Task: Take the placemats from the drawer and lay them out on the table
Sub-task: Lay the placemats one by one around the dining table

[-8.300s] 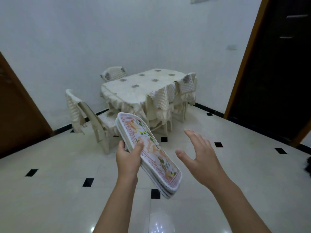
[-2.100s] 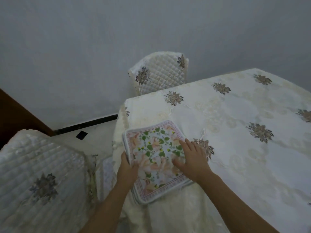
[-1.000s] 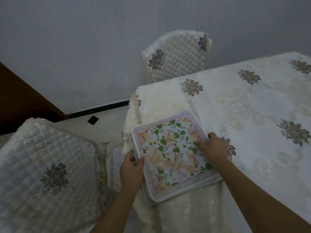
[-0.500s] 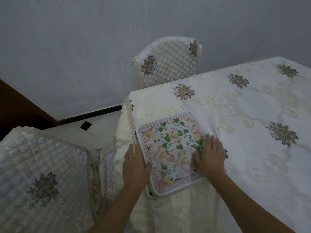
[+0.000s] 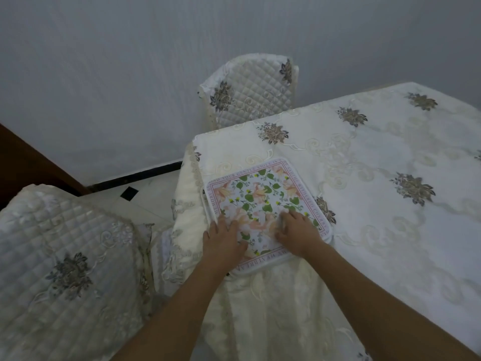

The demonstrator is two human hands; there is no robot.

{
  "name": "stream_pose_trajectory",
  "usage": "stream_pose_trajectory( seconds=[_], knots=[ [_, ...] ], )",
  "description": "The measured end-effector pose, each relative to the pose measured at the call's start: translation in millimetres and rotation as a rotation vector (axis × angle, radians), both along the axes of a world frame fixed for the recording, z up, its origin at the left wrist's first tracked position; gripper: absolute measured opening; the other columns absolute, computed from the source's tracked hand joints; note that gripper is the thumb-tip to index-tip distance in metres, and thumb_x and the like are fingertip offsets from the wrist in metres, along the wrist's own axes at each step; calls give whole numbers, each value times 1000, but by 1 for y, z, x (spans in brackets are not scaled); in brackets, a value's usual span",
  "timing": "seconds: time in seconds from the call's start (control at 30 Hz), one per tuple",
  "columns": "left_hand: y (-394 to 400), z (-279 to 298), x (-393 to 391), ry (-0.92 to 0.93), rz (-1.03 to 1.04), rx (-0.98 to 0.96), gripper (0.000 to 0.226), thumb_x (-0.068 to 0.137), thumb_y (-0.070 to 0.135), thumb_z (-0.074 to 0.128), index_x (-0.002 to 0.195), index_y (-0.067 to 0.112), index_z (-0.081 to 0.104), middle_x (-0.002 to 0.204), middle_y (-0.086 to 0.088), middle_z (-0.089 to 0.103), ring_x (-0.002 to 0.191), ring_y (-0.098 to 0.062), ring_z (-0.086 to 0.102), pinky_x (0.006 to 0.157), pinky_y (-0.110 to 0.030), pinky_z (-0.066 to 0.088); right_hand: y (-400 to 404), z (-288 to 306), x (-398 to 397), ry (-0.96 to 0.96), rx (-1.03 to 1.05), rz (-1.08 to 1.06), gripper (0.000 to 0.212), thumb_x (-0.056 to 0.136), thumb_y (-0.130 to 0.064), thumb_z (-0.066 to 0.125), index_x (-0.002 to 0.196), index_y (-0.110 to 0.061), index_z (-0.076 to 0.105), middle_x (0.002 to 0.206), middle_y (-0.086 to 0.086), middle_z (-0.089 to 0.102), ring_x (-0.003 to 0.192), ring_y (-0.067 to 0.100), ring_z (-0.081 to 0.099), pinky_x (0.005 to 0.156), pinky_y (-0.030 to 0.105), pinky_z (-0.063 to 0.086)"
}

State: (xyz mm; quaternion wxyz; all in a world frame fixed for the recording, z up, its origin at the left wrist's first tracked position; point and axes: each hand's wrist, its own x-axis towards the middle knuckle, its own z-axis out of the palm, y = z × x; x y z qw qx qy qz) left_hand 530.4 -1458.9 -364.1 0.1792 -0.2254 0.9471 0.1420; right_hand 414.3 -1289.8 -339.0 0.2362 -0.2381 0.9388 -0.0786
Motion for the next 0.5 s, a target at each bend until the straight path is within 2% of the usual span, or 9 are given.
stream_pose_trajectory(
  seconds=[0.1,0.23,0.3,0.37,0.5],
  knots=[
    [21,5,10,24,46,-14,60,93,56,37,144,24,36,158,-15,20,143,-37,19,114,-50,20,16,10,26,16,-71,-21,61,95,-41,47,149,-16,29,156,9,26,144,29,21,116,45,22],
    [49,17,23,196,100,-7,50,95,54,39,133,23,51,135,-7,53,127,-27,45,105,-41,36,52,25,54,35,-228,-87,62,95,-41,49,151,-21,28,159,7,20,146,28,16,117,45,20],
    [69,31,26,261,140,116,54,98,54,36,136,19,50,136,-7,54,126,-26,48,102,-39,38,73,36,63,76,-270,-99,62,95,-43,50,150,-23,29,159,5,21,146,25,17,115,43,20],
    [92,49,30,318,150,214,61,98,58,30,142,19,45,144,-6,48,132,-26,43,107,-40,34,96,47,71,95,-281,-120,64,94,-46,51,150,-23,30,159,3,22,146,24,18,115,42,21],
    [150,89,40,503,153,266,65,97,61,29,146,20,41,152,-2,41,141,-20,33,114,-39,26,149,74,88,136,-331,-145,67,94,-51,49,150,-22,28,159,4,22,145,24,18,116,39,19]
  ],
)
